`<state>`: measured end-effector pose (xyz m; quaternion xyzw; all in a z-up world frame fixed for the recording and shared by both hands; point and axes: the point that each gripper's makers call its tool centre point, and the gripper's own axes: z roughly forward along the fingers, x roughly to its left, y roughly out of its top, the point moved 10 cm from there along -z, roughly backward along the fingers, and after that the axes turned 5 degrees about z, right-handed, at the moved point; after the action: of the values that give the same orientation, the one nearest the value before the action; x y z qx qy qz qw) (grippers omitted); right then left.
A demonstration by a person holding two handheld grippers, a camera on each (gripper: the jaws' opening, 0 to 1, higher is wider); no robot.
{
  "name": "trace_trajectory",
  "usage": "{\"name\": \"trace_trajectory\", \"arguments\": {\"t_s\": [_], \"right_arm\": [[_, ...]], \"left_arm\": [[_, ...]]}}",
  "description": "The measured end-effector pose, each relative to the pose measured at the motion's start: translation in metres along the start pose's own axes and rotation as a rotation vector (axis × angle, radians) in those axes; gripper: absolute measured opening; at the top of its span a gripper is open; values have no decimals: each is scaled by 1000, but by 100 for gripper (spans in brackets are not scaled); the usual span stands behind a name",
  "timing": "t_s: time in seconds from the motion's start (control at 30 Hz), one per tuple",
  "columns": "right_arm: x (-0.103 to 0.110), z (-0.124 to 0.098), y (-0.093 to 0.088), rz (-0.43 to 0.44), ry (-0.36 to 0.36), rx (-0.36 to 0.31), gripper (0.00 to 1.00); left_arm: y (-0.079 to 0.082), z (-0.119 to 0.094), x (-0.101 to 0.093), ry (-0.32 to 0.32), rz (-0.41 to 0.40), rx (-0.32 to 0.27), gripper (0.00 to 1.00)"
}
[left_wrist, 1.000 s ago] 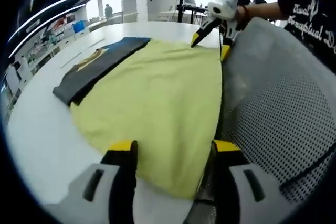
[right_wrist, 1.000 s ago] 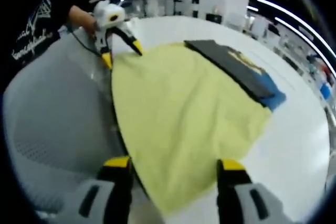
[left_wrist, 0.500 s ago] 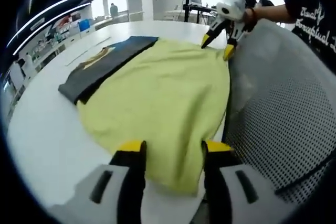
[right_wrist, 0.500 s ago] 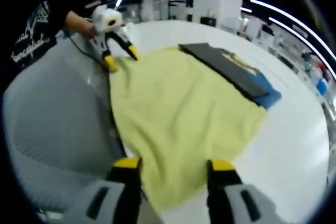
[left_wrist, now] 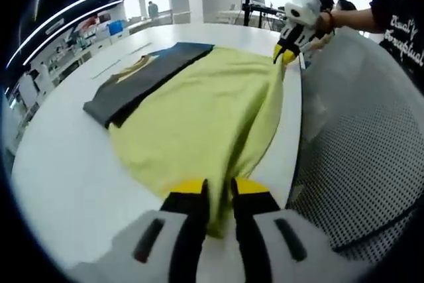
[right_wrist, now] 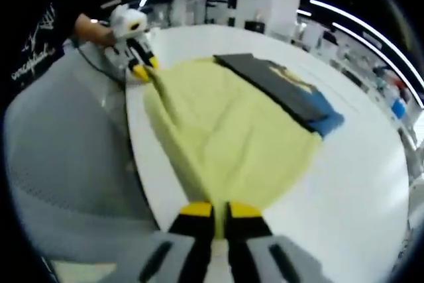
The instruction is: Fold the garment on the visible template until the final outline fits inside the template.
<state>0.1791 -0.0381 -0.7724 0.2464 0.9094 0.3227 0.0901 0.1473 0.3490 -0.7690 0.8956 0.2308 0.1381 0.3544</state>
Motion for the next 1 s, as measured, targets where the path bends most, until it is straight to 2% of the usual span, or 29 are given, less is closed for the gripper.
{"name": "trace_trajectory", "arguments": {"t_s": [0.17,0.57,1.0], "right_arm": [[1,-1,-1,17,10,2,0],[9,-12,-4,32,37,4,0],[18,-44,4,37,44,-11,0]], "left_arm": [[3,-2,0,8,34,36,2],[10,-18,-9,-33,46,78,0],[23,-43,-22,-58,-17,69,0]]}}
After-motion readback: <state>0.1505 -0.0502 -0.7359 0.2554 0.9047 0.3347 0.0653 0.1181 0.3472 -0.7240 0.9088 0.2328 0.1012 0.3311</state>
